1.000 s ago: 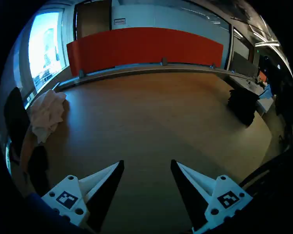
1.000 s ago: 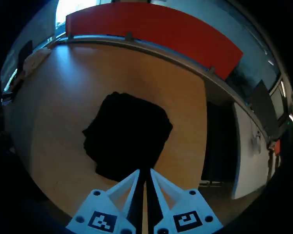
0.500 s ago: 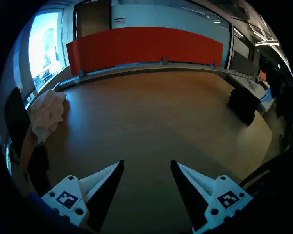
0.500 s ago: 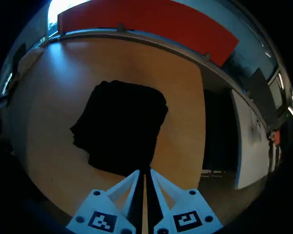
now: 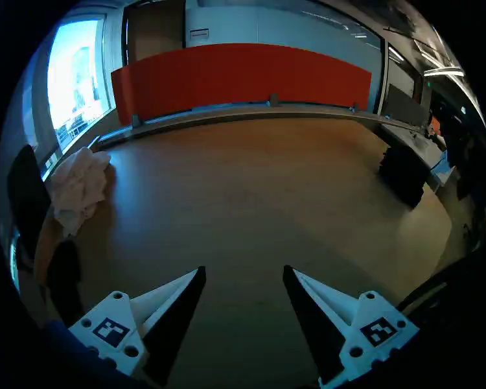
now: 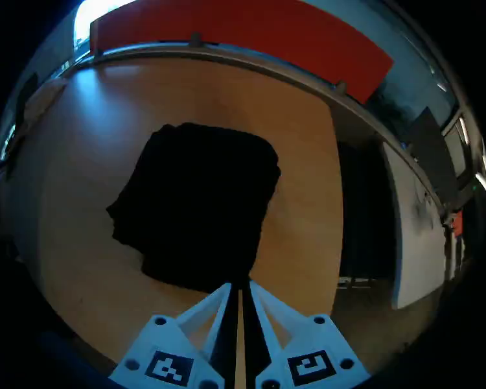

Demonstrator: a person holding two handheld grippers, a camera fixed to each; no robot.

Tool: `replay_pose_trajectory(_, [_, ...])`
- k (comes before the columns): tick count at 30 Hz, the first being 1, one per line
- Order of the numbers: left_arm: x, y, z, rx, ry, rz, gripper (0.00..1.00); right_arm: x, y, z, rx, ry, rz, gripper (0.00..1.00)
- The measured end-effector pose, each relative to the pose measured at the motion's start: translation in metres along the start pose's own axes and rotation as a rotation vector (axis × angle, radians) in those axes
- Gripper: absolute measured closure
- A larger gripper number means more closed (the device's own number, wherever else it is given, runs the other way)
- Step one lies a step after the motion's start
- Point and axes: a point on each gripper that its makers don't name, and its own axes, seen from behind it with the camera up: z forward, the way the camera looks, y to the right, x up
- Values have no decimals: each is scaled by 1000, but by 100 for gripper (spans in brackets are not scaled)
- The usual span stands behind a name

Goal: Fold towel

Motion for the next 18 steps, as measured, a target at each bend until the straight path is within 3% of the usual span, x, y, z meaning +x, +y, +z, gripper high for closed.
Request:
replay_pose_trajectory(4, [-1, -1, 0, 1, -2, -2, 12, 0, -1, 0, -4, 4, 9, 91])
replay_pose_trajectory(7, [-1, -2, 1, 1, -2, -2, 12, -1, -1, -2, -8, 6, 11, 81])
replay_pose_trajectory(13, [-1, -3, 2, -1, -1, -7, 12, -2, -5, -6, -12, 14, 9, 38])
replay_pose_trajectory(18, [0, -4, 2, -3, 1, -7, 12, 1, -12, -9, -6, 30, 17, 11])
